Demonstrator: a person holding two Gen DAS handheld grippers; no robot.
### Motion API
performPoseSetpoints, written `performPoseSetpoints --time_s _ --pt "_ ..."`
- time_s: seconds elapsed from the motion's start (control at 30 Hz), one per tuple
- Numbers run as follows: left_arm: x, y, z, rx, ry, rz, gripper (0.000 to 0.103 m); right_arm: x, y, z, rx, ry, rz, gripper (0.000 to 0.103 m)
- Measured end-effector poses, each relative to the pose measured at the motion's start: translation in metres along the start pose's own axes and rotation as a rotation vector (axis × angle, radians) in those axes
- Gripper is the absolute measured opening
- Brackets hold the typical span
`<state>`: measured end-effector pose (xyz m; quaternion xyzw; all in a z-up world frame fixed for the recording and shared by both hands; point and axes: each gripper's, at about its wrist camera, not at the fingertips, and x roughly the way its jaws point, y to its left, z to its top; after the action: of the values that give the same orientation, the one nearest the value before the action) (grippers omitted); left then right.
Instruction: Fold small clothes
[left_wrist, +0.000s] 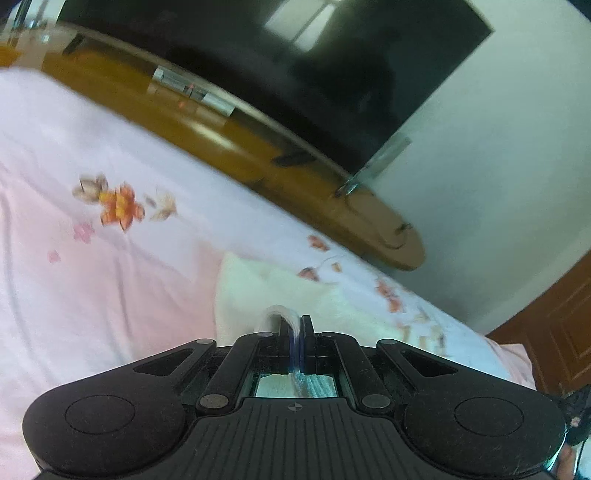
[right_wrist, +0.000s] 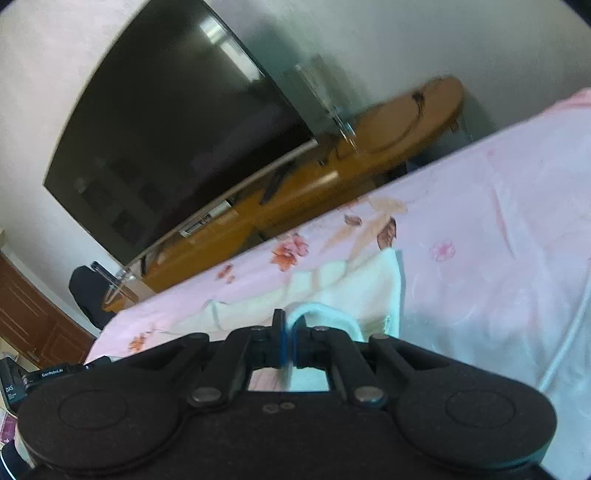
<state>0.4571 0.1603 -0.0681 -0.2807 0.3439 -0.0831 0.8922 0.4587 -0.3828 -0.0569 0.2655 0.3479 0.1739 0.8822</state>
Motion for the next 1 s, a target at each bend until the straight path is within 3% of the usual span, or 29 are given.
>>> performPoseSetpoints --time_s 0.1,0.17,0.23,0.3,0.33,0.5,0.63,0.67,0.7,0.73,1.0 --pt "0.022 0.007 0.001 -0.022 -0.012 0.017 0.002 0.030 -0.007 0.006 0.005 0.001 -0.006 0.006" --pt "0.031 0.010 0.003 -0.047 -0.006 0.023 0.003 0.043 -0.012 0.009 0.011 -0.026 -0.006 0.018" --pt "0.036 0.011 0.005 -0.033 -0.001 0.024 0.016 0.046 -0.015 0.011 0.009 -0.071 -0.017 0.042" --pt "0.035 0.011 0.006 -0.003 -0.032 0.035 0.082 0.045 -0.018 0.012 -0.008 -0.109 -0.015 0.046" --pt "0.030 0.010 0.005 0.016 -0.076 0.048 0.089 0.043 -0.020 0.011 -0.010 -0.116 -0.013 0.046" --pt "0.025 0.020 0.014 -0.032 -0.120 0.026 0.090 0.039 -0.035 0.012 -0.009 -0.123 -0.028 0.045" --pt "0.013 0.011 0.013 0.176 -0.129 0.083 0.090 0.022 -0.038 0.013 -0.063 -0.168 -0.047 0.044" --pt "0.008 0.013 0.010 0.215 -0.123 0.093 0.085 0.018 -0.037 0.012 -0.099 -0.171 -0.065 0.043" --pt "0.005 0.015 0.007 0.238 -0.106 0.101 0.076 0.014 -0.038 0.010 -0.129 -0.157 -0.077 0.039" --pt "0.001 0.018 0.003 0.256 -0.095 0.115 0.073 0.010 -0.038 0.007 -0.167 -0.137 -0.087 0.035" --pt "-0.006 0.007 -0.022 0.457 -0.016 0.176 0.073 -0.001 -0.022 -0.029 -0.436 -0.032 -0.128 0.034"
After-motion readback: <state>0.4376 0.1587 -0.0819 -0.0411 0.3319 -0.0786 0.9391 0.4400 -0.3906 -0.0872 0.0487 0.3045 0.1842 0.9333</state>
